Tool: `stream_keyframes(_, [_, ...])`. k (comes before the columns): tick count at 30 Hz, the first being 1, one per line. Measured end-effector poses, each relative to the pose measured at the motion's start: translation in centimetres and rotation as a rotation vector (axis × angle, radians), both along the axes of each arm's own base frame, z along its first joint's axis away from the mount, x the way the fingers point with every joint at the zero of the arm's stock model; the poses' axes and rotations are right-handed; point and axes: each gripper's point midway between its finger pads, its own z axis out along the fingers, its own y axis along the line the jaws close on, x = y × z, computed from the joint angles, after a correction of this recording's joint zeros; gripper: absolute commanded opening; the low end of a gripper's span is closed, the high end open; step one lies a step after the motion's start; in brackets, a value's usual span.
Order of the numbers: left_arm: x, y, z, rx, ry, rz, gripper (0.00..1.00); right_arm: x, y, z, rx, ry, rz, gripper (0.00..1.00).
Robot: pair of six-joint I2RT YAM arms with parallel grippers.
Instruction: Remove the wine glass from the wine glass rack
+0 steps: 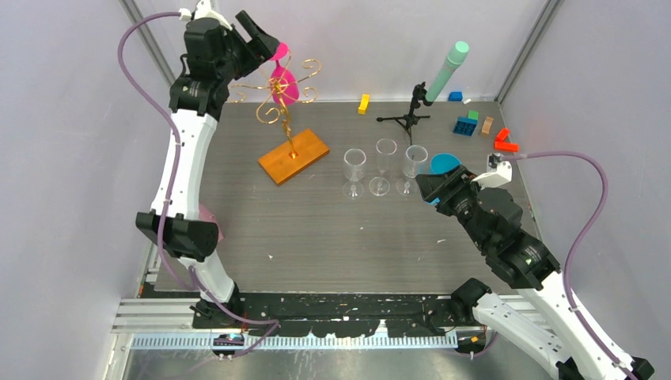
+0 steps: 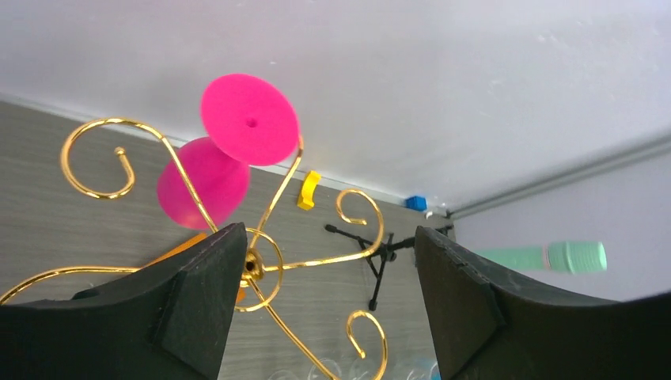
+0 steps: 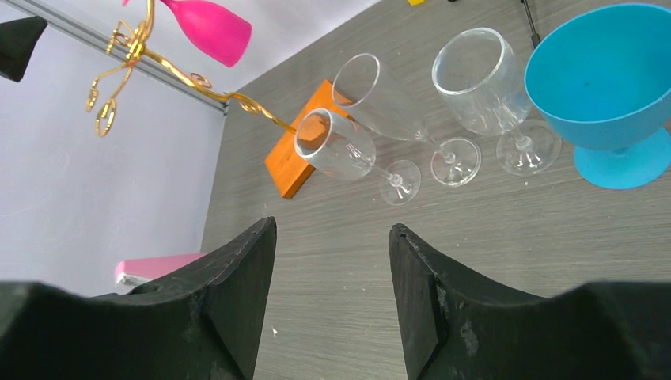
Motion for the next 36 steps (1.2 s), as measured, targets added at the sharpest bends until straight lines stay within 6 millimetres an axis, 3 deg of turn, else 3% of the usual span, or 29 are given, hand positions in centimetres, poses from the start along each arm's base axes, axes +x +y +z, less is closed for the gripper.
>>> stream_keyframes(5, [3.3,1.5,-2.9,-0.075,0.068,0.121,0.69,0.1,0.1,-0.6,-0.015,0.022,0.0,0.59])
stream_keyframes(10, [5.1,2.1,-4.8,-0.131,0.1,0.172,0.57,0.1,0.0,-0.6,-0.015,0.021,-0.003,0.58])
stream_keyframes(17, [8.1,2.0,-6.7,-0.147,0.118,0.19,0.55,0.0,-0.6,-1.3,-0.039,0.042,-0.025,0.57])
stream_keyframes(25, [9.1,2.6,-8.0,-0.142,0.136,0.228,0.55,-0.1,-1.0,-1.3,-0.057,0.047,-0.041,0.56])
stream_keyframes(36, [11.4,3.9,-9.1,-0.338,0.166,0.288,0.4,0.0,-1.2,-1.2,-0.064,0.043,-0.048,0.56])
